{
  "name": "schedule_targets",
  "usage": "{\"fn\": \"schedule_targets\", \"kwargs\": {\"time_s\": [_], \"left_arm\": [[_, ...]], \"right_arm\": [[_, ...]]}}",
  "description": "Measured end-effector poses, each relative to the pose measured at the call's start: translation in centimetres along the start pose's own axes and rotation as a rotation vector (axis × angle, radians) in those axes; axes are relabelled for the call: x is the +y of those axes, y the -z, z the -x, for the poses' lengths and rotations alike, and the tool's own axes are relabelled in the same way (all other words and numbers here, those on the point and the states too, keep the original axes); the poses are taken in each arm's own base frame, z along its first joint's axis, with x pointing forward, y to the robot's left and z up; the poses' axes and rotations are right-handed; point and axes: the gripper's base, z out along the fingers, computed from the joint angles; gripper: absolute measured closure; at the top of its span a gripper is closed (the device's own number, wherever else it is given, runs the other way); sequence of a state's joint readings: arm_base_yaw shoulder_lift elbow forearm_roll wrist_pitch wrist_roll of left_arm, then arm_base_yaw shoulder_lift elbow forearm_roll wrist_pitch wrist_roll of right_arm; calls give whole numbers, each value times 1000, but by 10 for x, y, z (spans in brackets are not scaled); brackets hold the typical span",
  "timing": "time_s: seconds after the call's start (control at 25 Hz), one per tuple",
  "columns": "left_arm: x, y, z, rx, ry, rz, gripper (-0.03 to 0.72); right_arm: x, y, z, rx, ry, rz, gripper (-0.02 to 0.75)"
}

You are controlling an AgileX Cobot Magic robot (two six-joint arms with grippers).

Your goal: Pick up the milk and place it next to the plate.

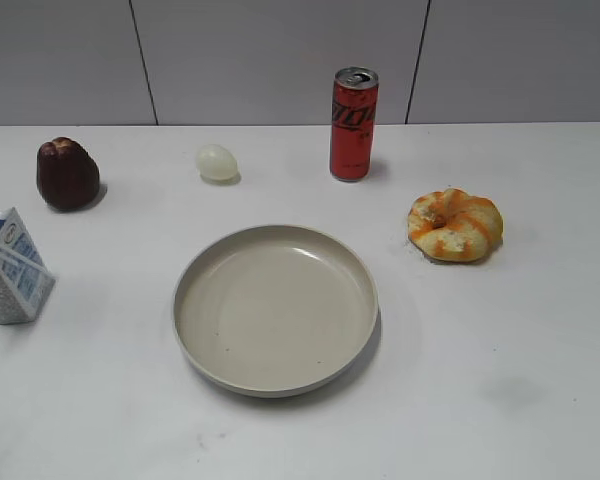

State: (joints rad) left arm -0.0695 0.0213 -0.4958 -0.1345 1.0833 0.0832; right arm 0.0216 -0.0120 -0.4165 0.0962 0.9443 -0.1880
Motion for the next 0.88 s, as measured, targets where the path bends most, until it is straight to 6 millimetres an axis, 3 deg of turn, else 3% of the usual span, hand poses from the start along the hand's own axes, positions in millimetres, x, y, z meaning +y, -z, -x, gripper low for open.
{"fn": "schedule_targets", "kwargs": {"time_s": [0.44, 0.6, 0.72, 0.88], "left_arm": [[0, 0, 1, -2, 0, 0, 130], [1, -3, 20, -5, 6, 4, 130], [3, -19, 43, 64, 20, 3, 130], [8, -58, 72, 241, 55, -10, 130]], "right_arm": [[0, 0, 0, 0, 0, 0, 238], [0, 0, 0, 0, 0, 0, 238], [0, 0, 0, 0, 0, 0, 238], [0, 0, 0, 0, 0, 0, 238]]}}
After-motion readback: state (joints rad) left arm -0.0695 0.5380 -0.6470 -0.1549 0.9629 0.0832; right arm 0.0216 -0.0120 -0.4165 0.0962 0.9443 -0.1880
